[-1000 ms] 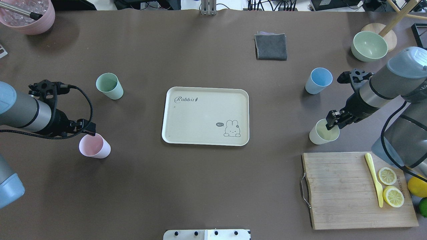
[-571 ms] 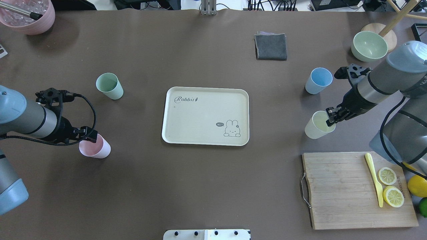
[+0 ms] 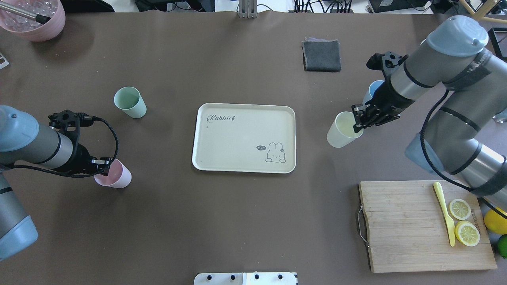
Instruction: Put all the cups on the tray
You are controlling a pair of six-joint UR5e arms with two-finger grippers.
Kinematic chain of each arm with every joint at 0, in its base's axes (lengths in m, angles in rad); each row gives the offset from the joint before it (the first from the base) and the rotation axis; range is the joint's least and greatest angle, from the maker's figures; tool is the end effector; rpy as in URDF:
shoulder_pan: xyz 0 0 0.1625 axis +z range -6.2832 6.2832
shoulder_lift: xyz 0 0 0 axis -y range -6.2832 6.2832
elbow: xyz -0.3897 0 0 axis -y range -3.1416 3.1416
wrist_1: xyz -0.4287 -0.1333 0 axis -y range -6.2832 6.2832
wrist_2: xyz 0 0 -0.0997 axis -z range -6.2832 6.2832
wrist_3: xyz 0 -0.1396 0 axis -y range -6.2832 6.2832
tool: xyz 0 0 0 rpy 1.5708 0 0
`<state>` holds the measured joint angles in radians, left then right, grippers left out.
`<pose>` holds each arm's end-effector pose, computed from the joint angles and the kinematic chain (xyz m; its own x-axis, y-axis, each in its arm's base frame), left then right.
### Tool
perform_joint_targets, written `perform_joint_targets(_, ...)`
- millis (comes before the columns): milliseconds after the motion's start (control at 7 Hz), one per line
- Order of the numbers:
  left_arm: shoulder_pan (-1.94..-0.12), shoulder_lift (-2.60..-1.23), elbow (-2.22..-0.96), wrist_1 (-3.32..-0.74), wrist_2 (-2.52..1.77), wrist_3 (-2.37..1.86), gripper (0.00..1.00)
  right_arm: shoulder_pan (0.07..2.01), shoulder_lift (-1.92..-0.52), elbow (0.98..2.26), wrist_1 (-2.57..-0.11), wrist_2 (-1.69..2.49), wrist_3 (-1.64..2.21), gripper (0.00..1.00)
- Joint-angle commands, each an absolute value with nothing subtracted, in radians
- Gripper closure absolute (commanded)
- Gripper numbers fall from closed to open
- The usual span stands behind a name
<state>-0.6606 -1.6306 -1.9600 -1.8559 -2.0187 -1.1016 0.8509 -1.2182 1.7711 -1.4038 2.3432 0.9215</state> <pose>0.4037 -0.4059 0.3920 0.6694 -0.0040 -0.7429 0.0239 0.9996 0.0161 -0.3952 -0.5051 0.3125 0.5370 -0.0444 0.8424 0.1124 0.9935 -0.0193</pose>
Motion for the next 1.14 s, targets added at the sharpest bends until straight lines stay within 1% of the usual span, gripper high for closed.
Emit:
perform_joint_targets(0, -0.664, -1.811, -1.959, -1.716, -2.069, -1.117, 1.0, 0.715, -1.119, 1.766, -1.404, 2.235, 1.108, 1.0)
perform_joint_targets(143, -0.661, -1.929, -1.953, -1.616, -2.069, -1.164, 1.0, 0.672, -1.073, 1.755, -1.408, 2.215, 1.177, 1.0)
perform_joint_targets(286, -0.661, -2.045, -1.916, -1.541, -2.068, -1.183, 1.0, 0.642, -1.059, 1.75, -1.408, 2.177, 1.201, 1.0)
perform_joint_targets(429, -0.655, -2.128, -1.832, -1.543, -2.066, -1.224, 1.0, 0.628, -1.055, 1.741, -1.407, 2.146, 1.203, 1.0)
perform_joint_targets(571, -0.652, -2.197, -1.757, -1.546, -2.045, -1.238, 1.0, 0.626, -1.016, 1.697, -1.402, 2.137, 1.207, 1.0)
perform_joint_targets(714, -0.644, -2.212, -1.728, -1.557, -2.042, -1.239, 1.0, 0.626, -0.993, 1.674, -1.405, 2.111, 1.225, 1.0)
perform_joint_targets(857, -0.643, -2.233, -1.668, -1.601, -2.037, -1.241, 1.0, 0.626, -0.992, 1.672, -1.404, 2.1, 1.248, 0.49)
perform_joint_targets(1000, -0.628, -2.237, -1.625, -1.658, -1.999, -1.255, 1.0, 0.626, -0.994, 1.672, -1.405, 2.095, 1.249, 0.0)
